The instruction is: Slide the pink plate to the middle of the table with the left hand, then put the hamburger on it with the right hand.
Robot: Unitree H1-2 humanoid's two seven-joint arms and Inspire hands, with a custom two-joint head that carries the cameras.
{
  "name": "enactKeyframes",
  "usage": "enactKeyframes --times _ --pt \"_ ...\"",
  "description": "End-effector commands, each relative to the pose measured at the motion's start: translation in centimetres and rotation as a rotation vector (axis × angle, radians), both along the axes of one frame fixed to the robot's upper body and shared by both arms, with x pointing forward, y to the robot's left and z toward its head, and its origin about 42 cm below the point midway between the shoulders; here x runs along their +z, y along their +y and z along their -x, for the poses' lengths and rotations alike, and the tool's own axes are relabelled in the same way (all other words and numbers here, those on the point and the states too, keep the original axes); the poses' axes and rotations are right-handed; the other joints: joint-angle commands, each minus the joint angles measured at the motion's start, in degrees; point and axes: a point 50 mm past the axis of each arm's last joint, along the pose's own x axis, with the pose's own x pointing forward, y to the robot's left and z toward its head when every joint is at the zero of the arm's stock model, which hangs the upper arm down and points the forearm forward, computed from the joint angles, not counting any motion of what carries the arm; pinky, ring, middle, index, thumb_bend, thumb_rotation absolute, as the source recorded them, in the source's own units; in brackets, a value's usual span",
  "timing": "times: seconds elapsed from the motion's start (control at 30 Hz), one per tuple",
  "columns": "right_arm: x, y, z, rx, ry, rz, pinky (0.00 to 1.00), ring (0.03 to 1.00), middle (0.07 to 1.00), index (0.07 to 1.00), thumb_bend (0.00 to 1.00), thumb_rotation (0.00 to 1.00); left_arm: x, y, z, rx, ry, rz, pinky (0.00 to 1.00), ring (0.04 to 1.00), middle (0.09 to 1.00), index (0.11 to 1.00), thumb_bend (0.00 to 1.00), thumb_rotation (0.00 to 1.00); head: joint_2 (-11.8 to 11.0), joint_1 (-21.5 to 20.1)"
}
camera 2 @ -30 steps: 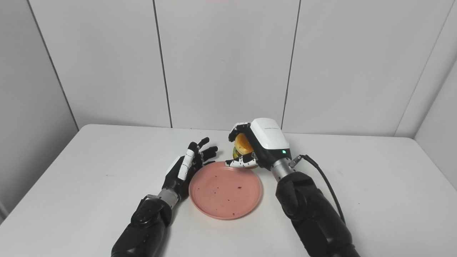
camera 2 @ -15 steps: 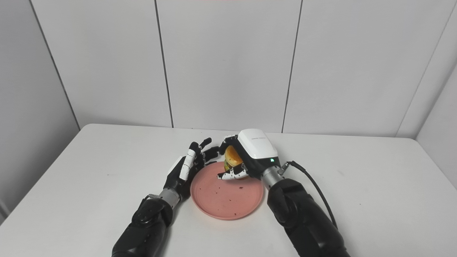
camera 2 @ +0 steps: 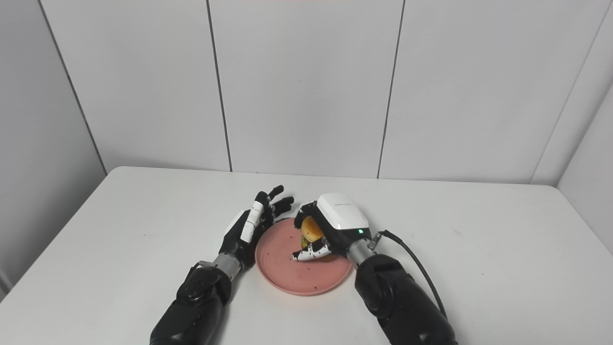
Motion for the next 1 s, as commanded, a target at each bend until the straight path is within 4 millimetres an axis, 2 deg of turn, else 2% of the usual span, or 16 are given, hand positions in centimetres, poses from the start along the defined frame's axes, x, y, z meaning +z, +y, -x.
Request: enactKeyframes --times 0.0,0.1,0.3,0.37,0.4,0.47,0.57,0.6,0.63,0.7,0.97 --pt "2.2 0.7 -0.7 0.042 -0.086 -0.045 0.38 0.455 0.527 0.489 0.51 0.17 0.0 -0.4 0.1 -0.003 -0.004 0.001 0.79 0.895 0.837 0.917 0.93 0.93 0.0 0.1" --pt "1.7 0.5 -0.7 0.052 -0.081 -0.047 0.37 0.452 0.534 0.493 0.51 0.17 0.0 -0.5 0.0 -0.006 -0.005 -0.002 0.78 0.884 0.823 0.917 0.92 0.93 -0.1 0.0" --pt "1.9 0.6 -0.6 0.074 -0.089 -0.059 0.38 0.465 0.561 0.497 0.5 0.18 0.0 -0.3 -0.1 -0.016 -0.01 -0.015 0.78 0.902 0.855 0.928 0.93 0.94 -0.2 -0.2" --pt "2.1 0.6 -0.6 0.078 -0.089 -0.061 0.39 0.483 0.584 0.638 0.61 0.54 0.0 -0.3 -0.2 -0.016 -0.014 -0.016 0.77 0.9 0.848 0.93 0.92 0.94 -0.3 -0.2" --pt "2.1 0.5 -0.6 0.084 -0.09 -0.062 0.39 0.495 0.601 0.675 0.63 0.67 0.0 -0.3 -0.2 -0.017 -0.015 -0.016 0.78 0.904 0.849 0.933 0.92 0.94 -0.3 -0.2" --pt "2.2 0.4 -0.5 0.096 -0.092 -0.068 0.39 0.502 0.61 0.692 0.63 0.73 0.0 -0.4 -0.2 -0.02 -0.014 -0.016 0.79 0.906 0.85 0.934 0.92 0.94 -0.2 -0.2" --pt "2.2 0.2 -0.4 0.107 -0.096 -0.068 0.38 0.499 0.622 0.736 0.69 0.94 0.0 -0.4 -0.2 -0.022 -0.011 -0.01 0.8 0.915 0.861 0.941 0.91 0.93 -0.2 -0.3" --pt "2.2 0.1 -0.3 0.11 -0.094 -0.067 0.38 0.502 0.626 0.743 0.7 0.97 -0.1 -0.4 -0.2 -0.022 -0.01 -0.01 0.8 0.915 0.86 0.941 0.91 0.93 -0.3 -0.3" --pt "2.2 0.0 -0.3 0.112 -0.092 -0.066 0.41 0.558 0.693 0.761 0.74 0.99 -0.1 -0.4 -0.2 -0.021 -0.01 -0.011 0.8 0.913 0.857 0.937 0.91 0.93 -0.3 -0.3" --pt "2.1 -0.2 -0.3 0.118 -0.087 -0.066 0.48 0.64 0.762 0.786 0.77 1.0 -0.1 -0.4 -0.2 -0.022 -0.01 -0.011 0.8 0.914 0.847 0.931 0.91 0.93 -0.2 -0.3" --pt "1.7 -0.7 -0.2 0.142 -0.079 -0.062 0.66 0.778 0.828 0.824 0.78 1.0 -0.1 -0.3 -0.1 -0.023 -0.006 -0.02 0.8 0.922 0.861 0.934 0.93 0.94 -0.2 -0.4"
